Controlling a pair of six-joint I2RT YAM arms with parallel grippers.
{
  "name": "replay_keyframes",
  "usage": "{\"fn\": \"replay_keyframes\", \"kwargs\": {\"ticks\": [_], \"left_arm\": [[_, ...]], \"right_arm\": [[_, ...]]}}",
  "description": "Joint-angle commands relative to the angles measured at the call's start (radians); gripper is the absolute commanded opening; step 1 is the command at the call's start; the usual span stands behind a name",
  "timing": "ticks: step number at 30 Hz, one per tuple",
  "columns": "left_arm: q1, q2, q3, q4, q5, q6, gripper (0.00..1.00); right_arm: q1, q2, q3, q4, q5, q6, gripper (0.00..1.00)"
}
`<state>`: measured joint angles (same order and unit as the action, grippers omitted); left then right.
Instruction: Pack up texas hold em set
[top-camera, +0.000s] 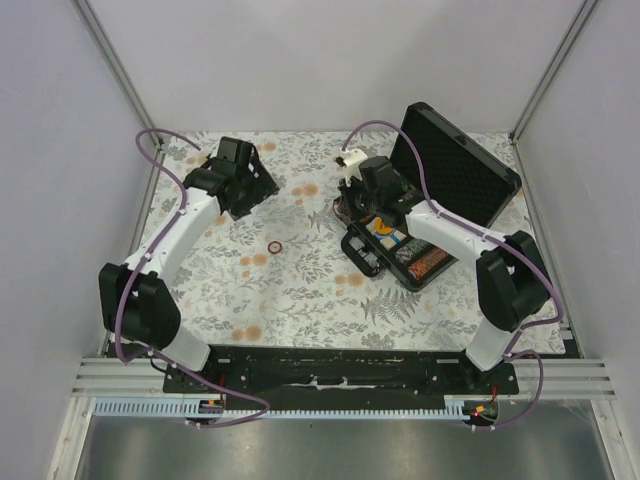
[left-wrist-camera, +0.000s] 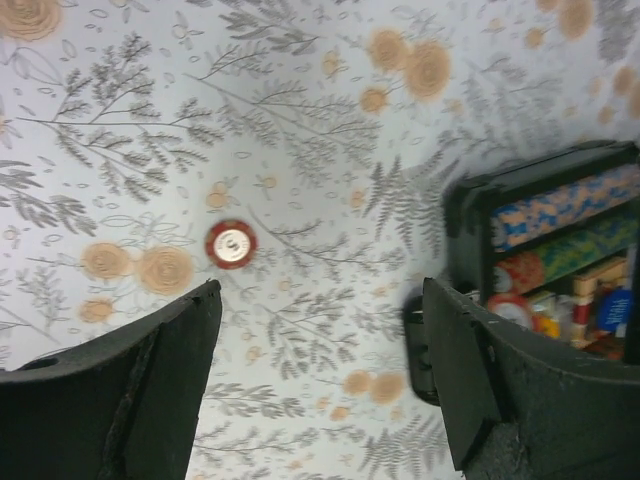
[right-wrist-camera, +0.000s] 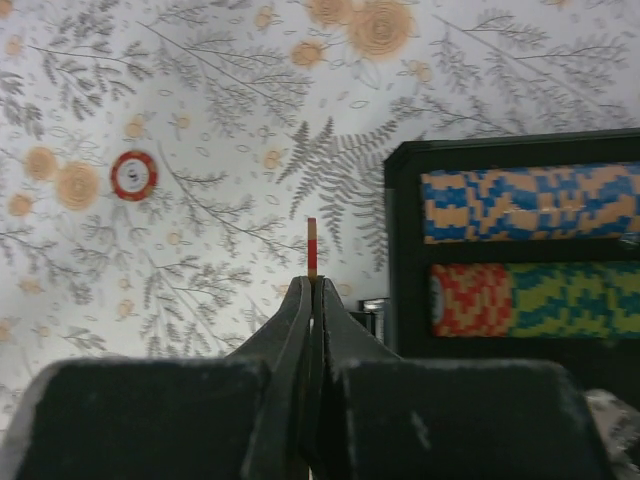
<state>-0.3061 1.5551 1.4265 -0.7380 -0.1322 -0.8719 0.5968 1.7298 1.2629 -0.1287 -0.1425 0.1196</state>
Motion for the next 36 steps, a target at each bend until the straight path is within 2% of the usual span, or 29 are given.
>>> {"fn": "replay_keyframes", "kwargs": {"ticks": [1, 6, 10, 20, 29, 30, 36], "left_arm": [[-0.004, -0.010, -0.081, -0.009, -0.055, 0.188, 0.86], [-0.004, 0.026, -0.133, 0.037, 0.012, 0.203, 0.85], [-0.004, 0.078, -0.146, 0.040, -0.001, 0.203, 0.84], [-0.004, 0.187, -0.129, 0.052, 0.019, 0.225, 0.84], [-0.004, 0.229, -0.126, 0.055, 0.019, 0.243, 0.84], [-0.004, 0.235, -0.127, 0.054, 0.019, 0.244, 0.84], [-0.005, 0.261, -0.127, 0.042, 0.014, 0.246, 0.85]], "right_arm": [[-0.029, -0.006, 0.084, -0.132, 0.058, -0.188, 0.00], [-0.048, 0.053, 0.134, -0.179, 0.093, -0.251, 0.00], [-0.049, 0.100, 0.185, -0.224, 0.098, -0.279, 0.00], [-0.055, 0.128, 0.194, -0.279, 0.202, -0.334, 0.00], [-0.055, 0.154, 0.196, -0.302, 0.218, -0.347, 0.00], [-0.055, 0.158, 0.196, -0.301, 0.224, -0.347, 0.01], [-0.055, 0.155, 0.201, -0.302, 0.247, -0.341, 0.22]]}}
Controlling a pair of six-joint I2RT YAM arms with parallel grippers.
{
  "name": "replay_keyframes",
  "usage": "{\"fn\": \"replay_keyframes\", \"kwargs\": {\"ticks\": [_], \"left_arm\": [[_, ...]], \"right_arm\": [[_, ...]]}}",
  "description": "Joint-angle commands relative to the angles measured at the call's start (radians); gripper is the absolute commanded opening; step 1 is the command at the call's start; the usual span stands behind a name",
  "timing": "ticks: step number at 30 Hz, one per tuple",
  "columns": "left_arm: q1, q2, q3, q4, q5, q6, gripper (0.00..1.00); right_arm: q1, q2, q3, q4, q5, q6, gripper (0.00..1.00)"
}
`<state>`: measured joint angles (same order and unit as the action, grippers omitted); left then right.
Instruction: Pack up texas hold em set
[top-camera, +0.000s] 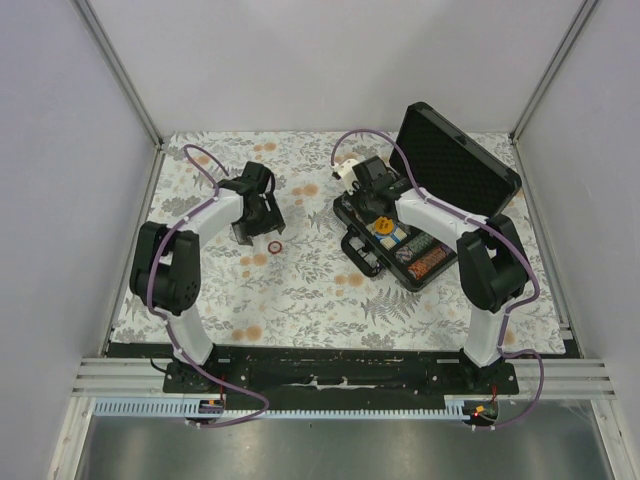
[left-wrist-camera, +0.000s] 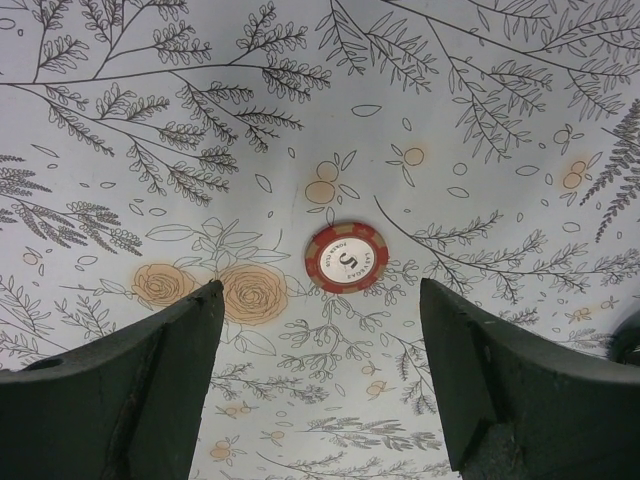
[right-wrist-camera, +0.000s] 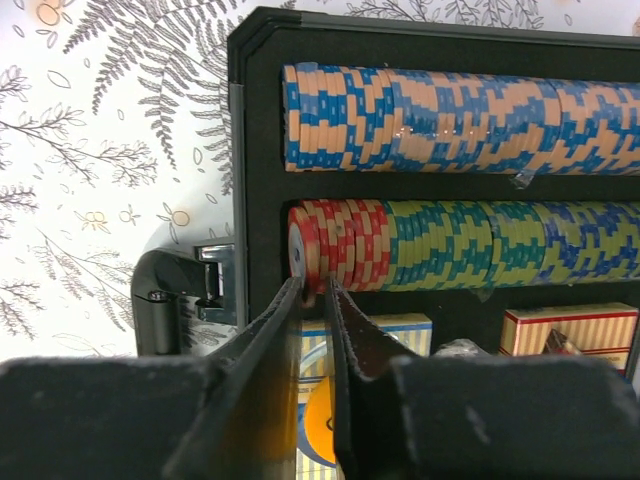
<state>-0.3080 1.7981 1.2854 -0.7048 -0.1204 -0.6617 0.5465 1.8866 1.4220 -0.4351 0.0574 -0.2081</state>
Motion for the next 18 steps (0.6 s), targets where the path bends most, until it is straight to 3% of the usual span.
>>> {"fn": "replay_keyframes", "kwargs": {"ticks": [1, 18], "left_arm": [[-0.003, 0.020, 0.014, 0.007, 0.001, 0.037, 0.85], [-0.014, 0.053, -0.011, 0.021, 0.021, 0.060, 0.86]], "right_arm": [[-0.005, -0.004, 0.043, 0.007, 0.056, -0.008, 0.24], [-0.005, -0.083, 0.049, 0.035, 0.065, 0.104, 0.48]]}}
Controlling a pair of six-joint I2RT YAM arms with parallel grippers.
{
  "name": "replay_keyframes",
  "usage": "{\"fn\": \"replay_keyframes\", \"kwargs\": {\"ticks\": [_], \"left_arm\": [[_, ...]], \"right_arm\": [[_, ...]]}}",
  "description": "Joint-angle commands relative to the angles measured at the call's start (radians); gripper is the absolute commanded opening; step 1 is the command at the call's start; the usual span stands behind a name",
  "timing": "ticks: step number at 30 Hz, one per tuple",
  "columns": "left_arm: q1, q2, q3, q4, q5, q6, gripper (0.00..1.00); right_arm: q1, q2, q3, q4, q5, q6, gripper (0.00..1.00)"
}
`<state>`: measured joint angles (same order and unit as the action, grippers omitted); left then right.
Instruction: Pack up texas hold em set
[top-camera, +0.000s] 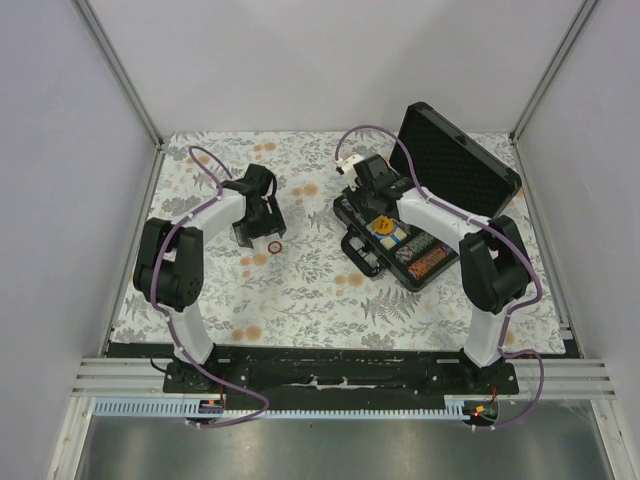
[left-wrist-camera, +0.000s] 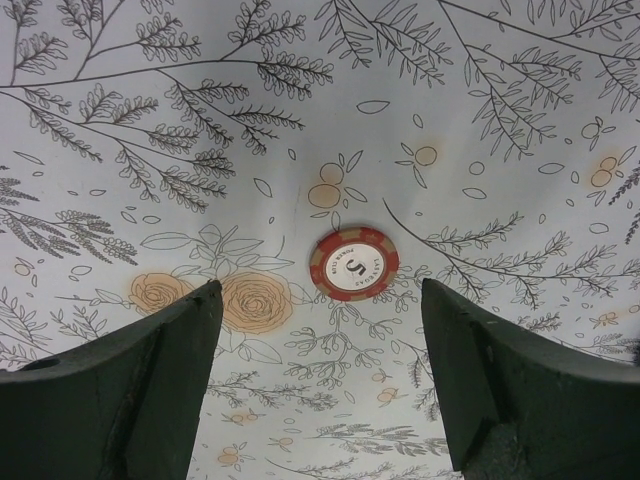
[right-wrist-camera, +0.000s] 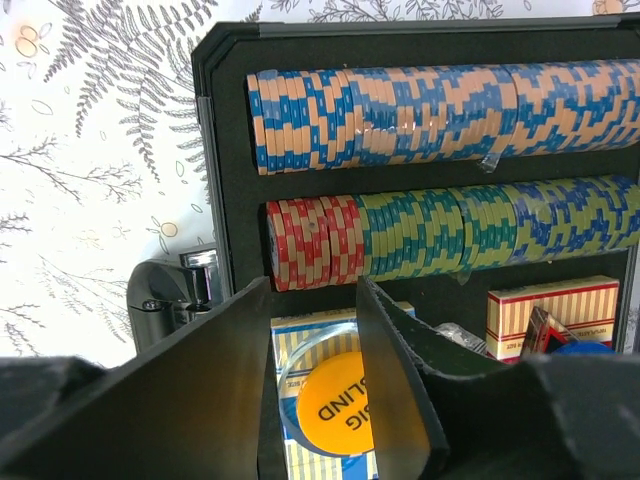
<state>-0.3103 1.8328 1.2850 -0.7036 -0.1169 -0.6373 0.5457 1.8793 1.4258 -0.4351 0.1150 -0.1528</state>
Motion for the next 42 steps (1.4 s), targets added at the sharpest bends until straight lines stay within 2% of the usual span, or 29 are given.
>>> {"fn": "replay_keyframes", "kwargs": {"ticks": [1, 8, 16, 27, 38, 42], "left_arm": [[-0.013, 0.022, -0.010, 0.021, 0.016, 0.037, 0.86], [-0.033, 0.042, -0.018, 0.021, 0.010, 0.037, 0.82], [-0.038, 0.080, -0.023, 0.046, -0.010, 0.036, 0.71], [-0.036, 0.152, 0.025, 0.044, -0.010, 0.053, 0.67], [-0.036, 0.166, 0.017, 0.043, -0.003, 0.041, 0.50], [-0.035, 0.175, 0.027, 0.038, 0.022, 0.033, 0.48]], "right_arm": [[-0.004, -0.083, 0.045, 0.036, 0.006, 0.064, 0.49], [-0.004, -0.106, 0.051, 0.044, -0.018, 0.142, 0.51], [-0.004, -0.111, 0.053, 0.045, -0.037, 0.180, 0.49], [-0.004, -0.118, 0.056, 0.044, -0.040, 0.202, 0.48], [-0.004, -0.108, 0.058, 0.041, -0.040, 0.203, 0.47], [-0.004, -0.111, 0.059, 0.039, -0.037, 0.200, 0.47]]}}
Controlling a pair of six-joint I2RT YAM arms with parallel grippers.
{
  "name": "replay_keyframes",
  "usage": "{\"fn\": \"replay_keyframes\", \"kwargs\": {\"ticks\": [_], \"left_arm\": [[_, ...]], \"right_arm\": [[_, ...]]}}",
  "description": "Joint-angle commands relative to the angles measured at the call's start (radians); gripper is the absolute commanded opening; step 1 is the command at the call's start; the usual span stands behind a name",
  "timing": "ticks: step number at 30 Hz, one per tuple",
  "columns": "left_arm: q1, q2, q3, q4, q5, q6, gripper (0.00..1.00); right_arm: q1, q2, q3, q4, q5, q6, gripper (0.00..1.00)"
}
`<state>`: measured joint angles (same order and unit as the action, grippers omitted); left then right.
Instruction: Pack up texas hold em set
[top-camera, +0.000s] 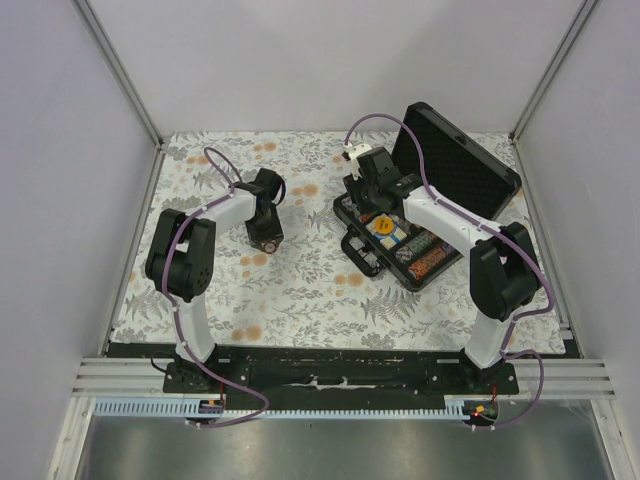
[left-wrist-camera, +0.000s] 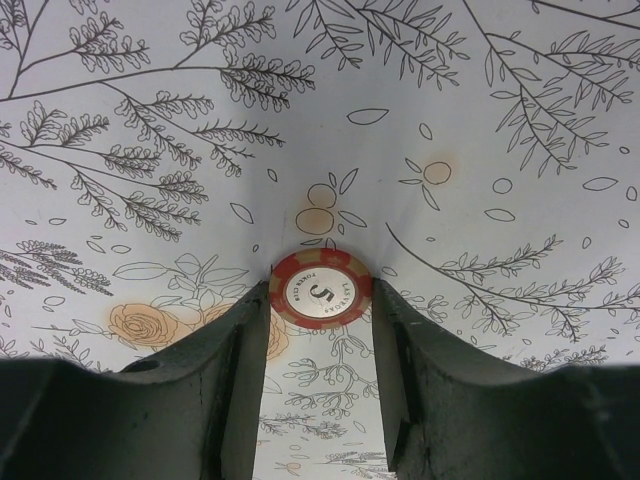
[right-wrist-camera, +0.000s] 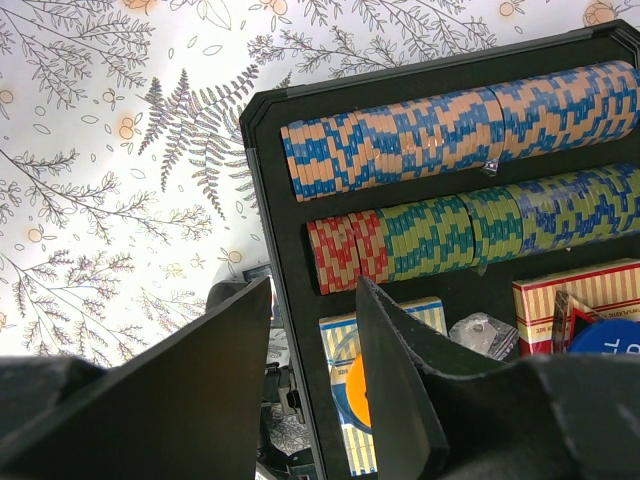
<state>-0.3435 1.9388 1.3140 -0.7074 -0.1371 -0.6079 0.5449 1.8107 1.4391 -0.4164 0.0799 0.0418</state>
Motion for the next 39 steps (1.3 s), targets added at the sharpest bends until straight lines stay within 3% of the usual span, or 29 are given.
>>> {"fn": "replay_keyframes", "kwargs": {"ticks": [1, 17, 23, 32, 39], "left_arm": [[-0.002, 0.071, -0.002, 0.042, 0.045, 0.000, 0.48], [-0.008, 0.097, 0.005, 0.031, 0.074, -0.024, 0.59], [-0.011, 0.098, 0.007, 0.031, 0.071, -0.029, 0.40], [-0.012, 0.058, 0.016, 0.014, 0.065, -0.032, 0.39], [-0.011, 0.006, 0.044, -0.012, 0.093, -0.069, 0.42]], "right_arm": [[-0.003, -0.042, 0.046, 0.018, -0.002, 0.001, 0.47], [-0.003, -0.054, 0.040, 0.011, -0.003, -0.014, 0.47], [-0.003, -0.070, 0.029, 0.011, -0.003, -0.008, 0.47], [-0.003, -0.083, 0.012, 0.024, -0.048, 0.030, 0.47], [-0.003, -0.088, -0.068, 0.138, -0.277, 0.176, 0.47]]}}
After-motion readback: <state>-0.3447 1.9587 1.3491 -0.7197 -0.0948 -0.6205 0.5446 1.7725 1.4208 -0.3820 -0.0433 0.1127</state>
